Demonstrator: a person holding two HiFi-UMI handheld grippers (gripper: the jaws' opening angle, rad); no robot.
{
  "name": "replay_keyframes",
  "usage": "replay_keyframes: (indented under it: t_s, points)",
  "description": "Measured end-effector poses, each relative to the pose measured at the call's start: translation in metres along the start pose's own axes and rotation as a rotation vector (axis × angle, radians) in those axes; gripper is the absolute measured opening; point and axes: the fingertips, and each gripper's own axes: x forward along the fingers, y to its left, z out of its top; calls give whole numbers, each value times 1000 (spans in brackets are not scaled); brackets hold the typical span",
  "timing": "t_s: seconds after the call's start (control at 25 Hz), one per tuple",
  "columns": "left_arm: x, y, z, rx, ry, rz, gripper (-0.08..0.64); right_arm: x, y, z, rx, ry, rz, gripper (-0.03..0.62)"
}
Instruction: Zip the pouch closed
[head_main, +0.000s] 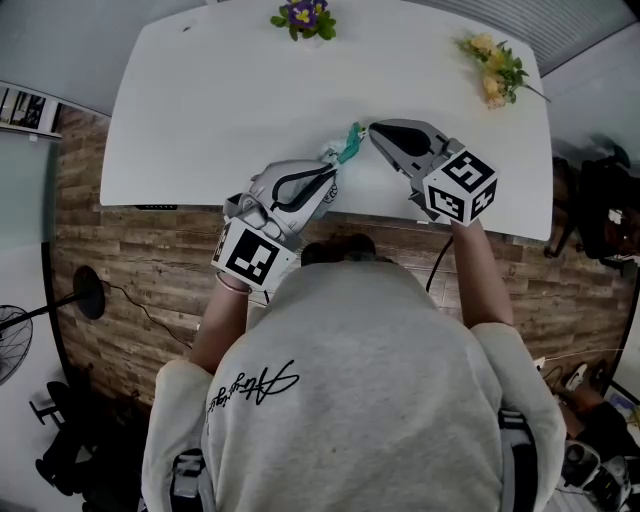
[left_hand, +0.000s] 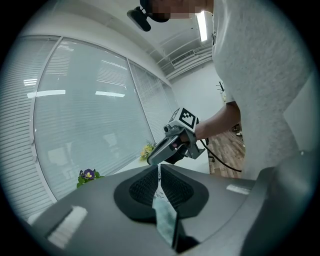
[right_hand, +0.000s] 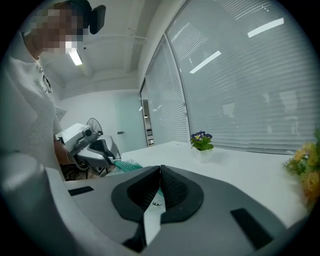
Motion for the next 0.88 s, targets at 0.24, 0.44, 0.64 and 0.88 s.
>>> replay_keyframes:
  t_s: [0.24, 0.44, 0.64, 0.88]
  points:
    - [1, -1, 9, 6, -20, -8, 12, -3, -14, 4, 0, -7, -119, 0]
    - [4, 0, 15, 10, -33, -8, 11, -3, -21, 6, -2, -11, -170, 0]
    - [-1, 1, 21, -23, -69, -18, 11, -14, -43, 5, -15, -5, -281, -2]
    - [-4, 6, 13, -51, -58, 10, 11, -25, -39, 9, 47, -58, -166, 2]
